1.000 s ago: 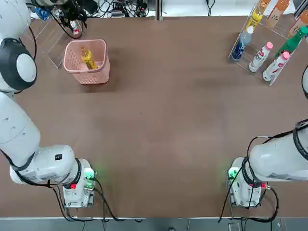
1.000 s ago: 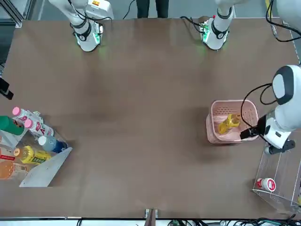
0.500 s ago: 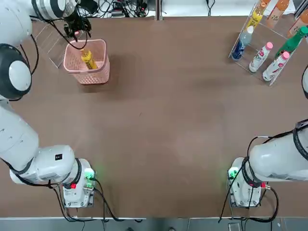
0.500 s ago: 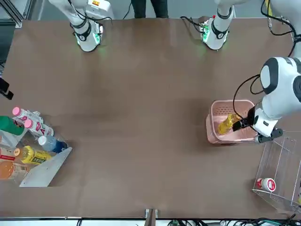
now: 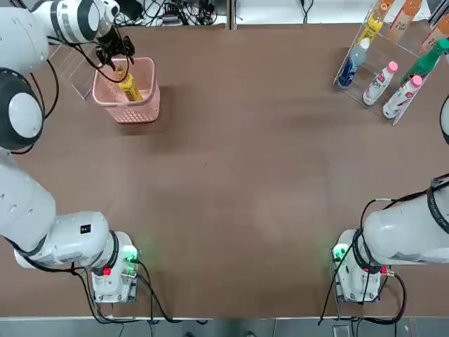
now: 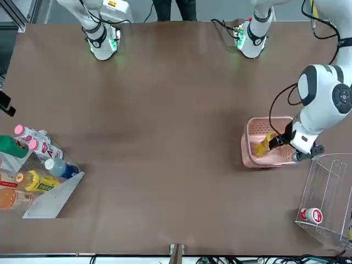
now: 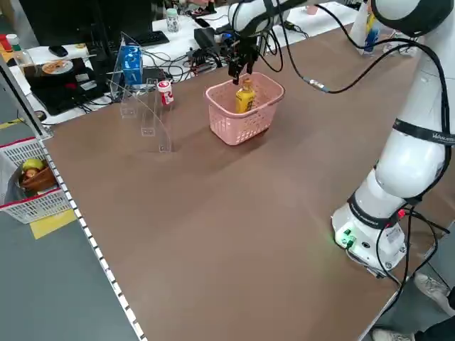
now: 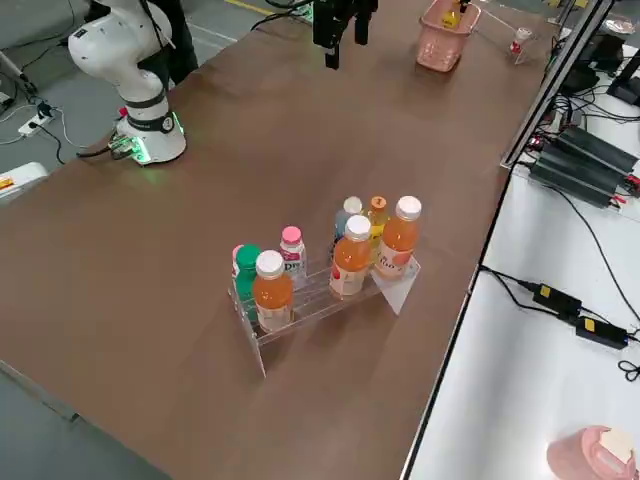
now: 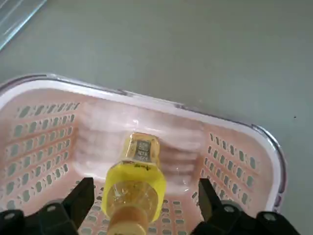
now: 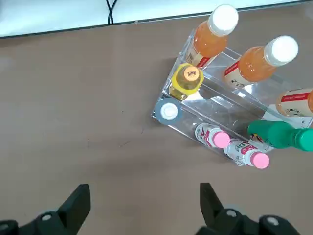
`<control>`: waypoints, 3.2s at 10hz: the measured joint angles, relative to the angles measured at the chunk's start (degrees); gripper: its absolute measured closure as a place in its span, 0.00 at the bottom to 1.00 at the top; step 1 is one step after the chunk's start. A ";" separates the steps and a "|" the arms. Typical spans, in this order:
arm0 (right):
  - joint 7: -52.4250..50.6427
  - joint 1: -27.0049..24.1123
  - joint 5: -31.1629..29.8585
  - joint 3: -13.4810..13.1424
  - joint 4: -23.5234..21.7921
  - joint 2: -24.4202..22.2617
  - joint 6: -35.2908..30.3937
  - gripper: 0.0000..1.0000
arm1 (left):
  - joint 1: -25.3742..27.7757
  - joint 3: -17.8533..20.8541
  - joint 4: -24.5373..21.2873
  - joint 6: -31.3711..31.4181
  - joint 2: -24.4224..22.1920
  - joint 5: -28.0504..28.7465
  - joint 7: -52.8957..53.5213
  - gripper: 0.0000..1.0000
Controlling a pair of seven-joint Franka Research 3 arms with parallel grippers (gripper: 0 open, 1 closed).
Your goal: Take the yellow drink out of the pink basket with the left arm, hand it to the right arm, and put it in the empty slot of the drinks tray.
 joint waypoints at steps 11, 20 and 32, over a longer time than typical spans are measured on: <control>0.00 0.00 0.00 0.00 0.00 0.00 -0.01 0.01 | 0.30 -0.12 -4.54 0.75 -3.61 0.00 -0.32 0.47; 0.00 0.00 0.00 0.00 0.00 0.00 0.00 0.01 | 0.37 -0.10 -4.55 0.84 -3.73 0.12 -0.32 0.66; 0.00 0.00 0.00 -0.04 0.00 0.00 -0.01 0.01 | 0.27 -0.95 21.16 -27.53 -5.92 0.13 0.18 0.66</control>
